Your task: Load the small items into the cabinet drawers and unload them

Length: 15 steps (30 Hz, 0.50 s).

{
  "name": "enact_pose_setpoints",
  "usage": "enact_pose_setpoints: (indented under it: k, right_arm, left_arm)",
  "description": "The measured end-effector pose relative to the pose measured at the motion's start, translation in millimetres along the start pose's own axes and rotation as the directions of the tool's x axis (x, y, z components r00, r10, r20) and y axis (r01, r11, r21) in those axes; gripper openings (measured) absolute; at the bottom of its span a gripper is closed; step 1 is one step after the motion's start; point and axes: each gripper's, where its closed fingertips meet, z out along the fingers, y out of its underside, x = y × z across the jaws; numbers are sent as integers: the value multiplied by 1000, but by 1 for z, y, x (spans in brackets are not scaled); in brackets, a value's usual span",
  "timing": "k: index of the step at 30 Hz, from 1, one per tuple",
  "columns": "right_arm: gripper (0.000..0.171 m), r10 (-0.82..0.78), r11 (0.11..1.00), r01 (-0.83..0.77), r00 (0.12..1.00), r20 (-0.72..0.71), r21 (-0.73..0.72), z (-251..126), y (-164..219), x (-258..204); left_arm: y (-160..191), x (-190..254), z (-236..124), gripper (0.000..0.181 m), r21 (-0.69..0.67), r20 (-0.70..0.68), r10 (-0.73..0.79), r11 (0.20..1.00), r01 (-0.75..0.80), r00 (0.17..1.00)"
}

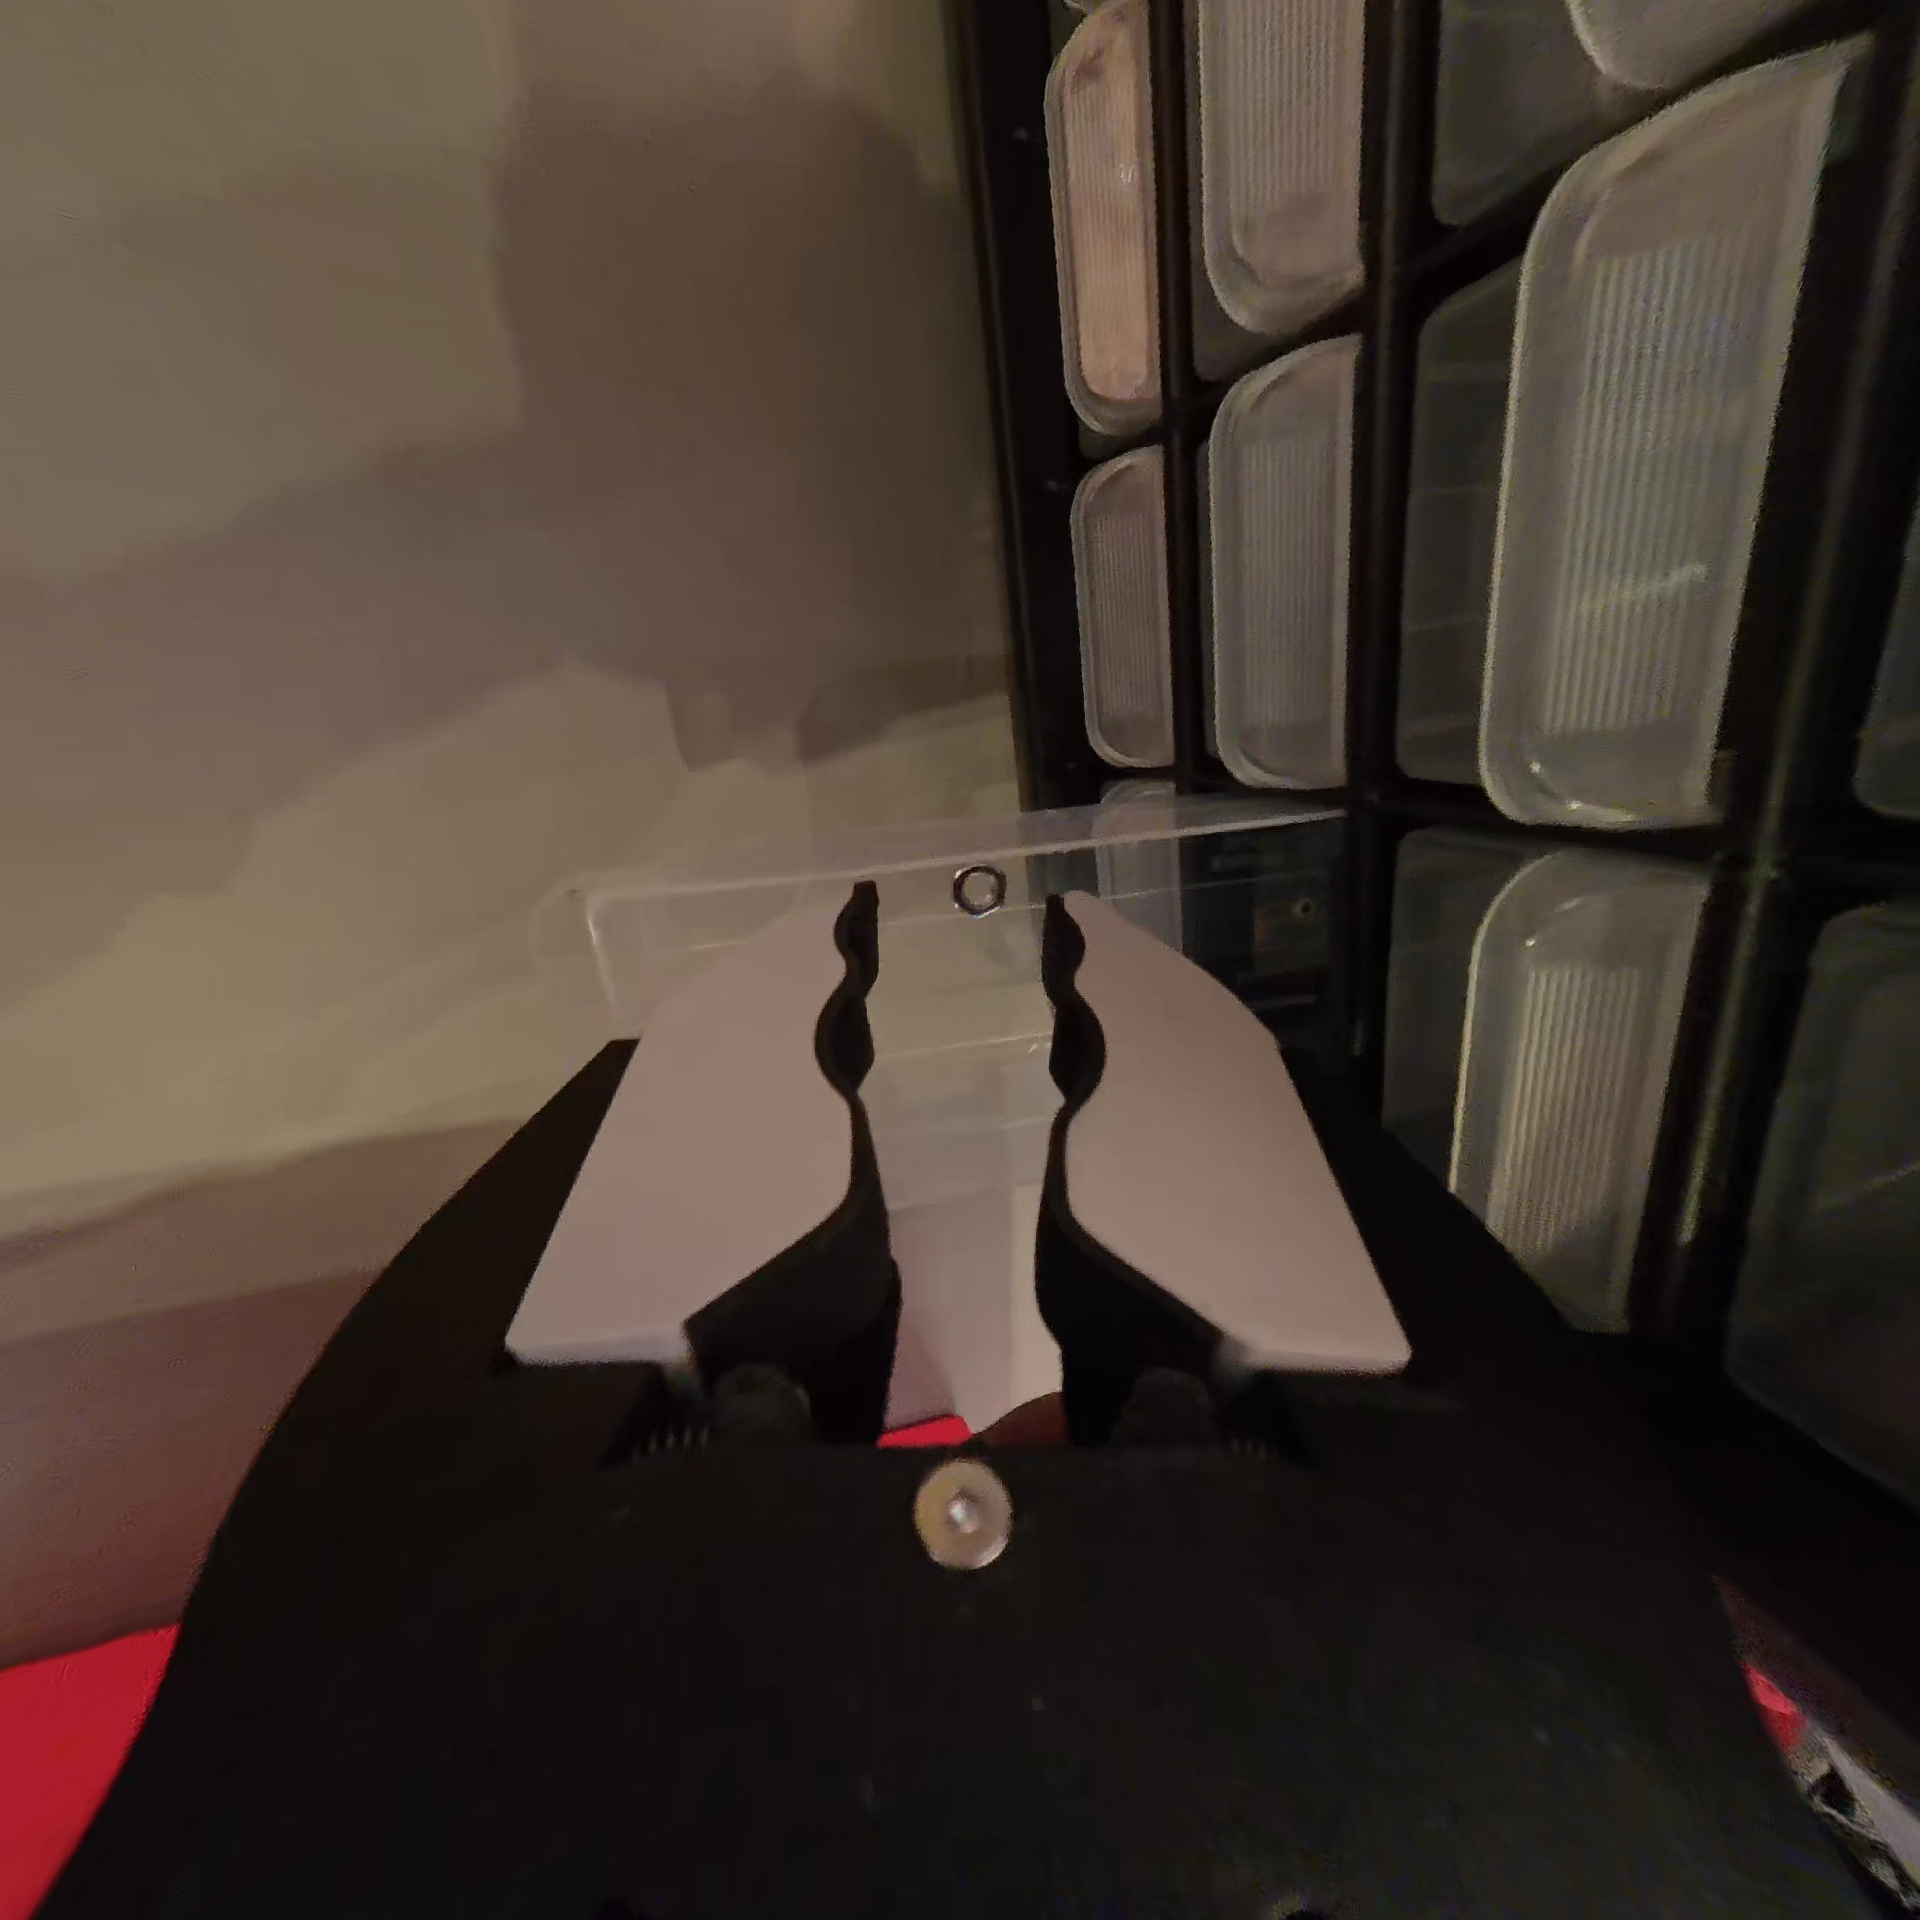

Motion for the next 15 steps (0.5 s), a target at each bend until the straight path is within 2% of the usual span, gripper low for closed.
enact_pose_setpoints:
  k: [2, 7, 15]
  right_arm:
    - [31, -10, 1000, 10, 1000, -10, -8, 2, -2, 1]
    - [24, -84, 994, 82, 996, -30, -73, 6, -3, 3]
    - [14, -99, 981, 108, 993, 61, -162, 7, 1, 0]
  left_arm:
    - [0, 0, 0, 66, 0, 0, 0, 1000, 0, 1000]
    - [0, 0, 0, 66, 2, -1, 0, 1000, 0, 1000]
    - [0, 0, 0, 66, 3, -2, 0, 1000, 0, 1000]
